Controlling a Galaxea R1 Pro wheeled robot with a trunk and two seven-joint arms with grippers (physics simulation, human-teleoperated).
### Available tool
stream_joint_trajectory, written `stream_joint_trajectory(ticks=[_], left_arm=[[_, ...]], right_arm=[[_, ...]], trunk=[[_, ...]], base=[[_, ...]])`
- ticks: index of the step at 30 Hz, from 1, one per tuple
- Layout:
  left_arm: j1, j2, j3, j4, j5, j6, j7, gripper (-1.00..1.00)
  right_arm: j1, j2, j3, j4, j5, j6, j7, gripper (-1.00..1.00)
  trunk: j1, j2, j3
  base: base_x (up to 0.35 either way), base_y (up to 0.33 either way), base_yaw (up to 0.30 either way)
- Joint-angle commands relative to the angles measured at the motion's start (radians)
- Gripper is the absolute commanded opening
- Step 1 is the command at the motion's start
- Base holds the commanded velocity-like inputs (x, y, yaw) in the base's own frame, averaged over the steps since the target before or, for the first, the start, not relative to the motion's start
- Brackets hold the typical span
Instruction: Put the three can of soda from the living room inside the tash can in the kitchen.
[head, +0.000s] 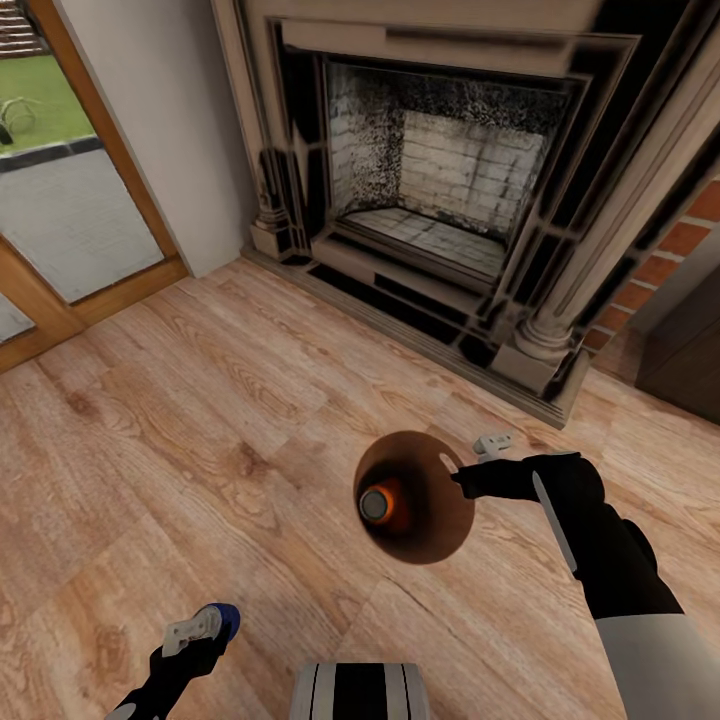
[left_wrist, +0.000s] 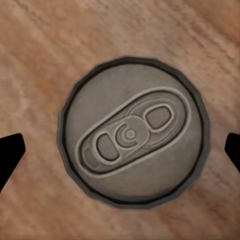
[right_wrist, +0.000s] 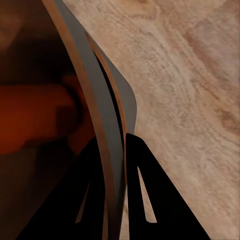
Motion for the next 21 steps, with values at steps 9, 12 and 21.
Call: stream_joint_trajectory(ticks=[9,12,21], left_arm=[[-0.001,0.000,-0.059,0.001,0.000,0.001,0.002,-1.00],[-0.001,-0.001,-0.062,0.001,0.000,0.001,0.002,-1.00],[-0.001,-0.001,-0.063,0.001,0.001,0.001,0.002,-1.00]], right_arm=[[0.004,-0.001,0.000,-0.014,-0.031,0.008,0.007,-1.00],[0.006,-0.001,0.000,-0.017,-0.031,0.008,0.007,-1.00],[0.007,-0.001,0.000,-0.021,-0.031,0.008,0.007,-1.00]], trunk=[[0.000,0.000,0.000],[0.000,0.000,0.000],[0.000,0.000,0.000]], base=[[0.000,0.000,0.000],[0.000,0.000,0.000],[0.000,0.000,0.000]])
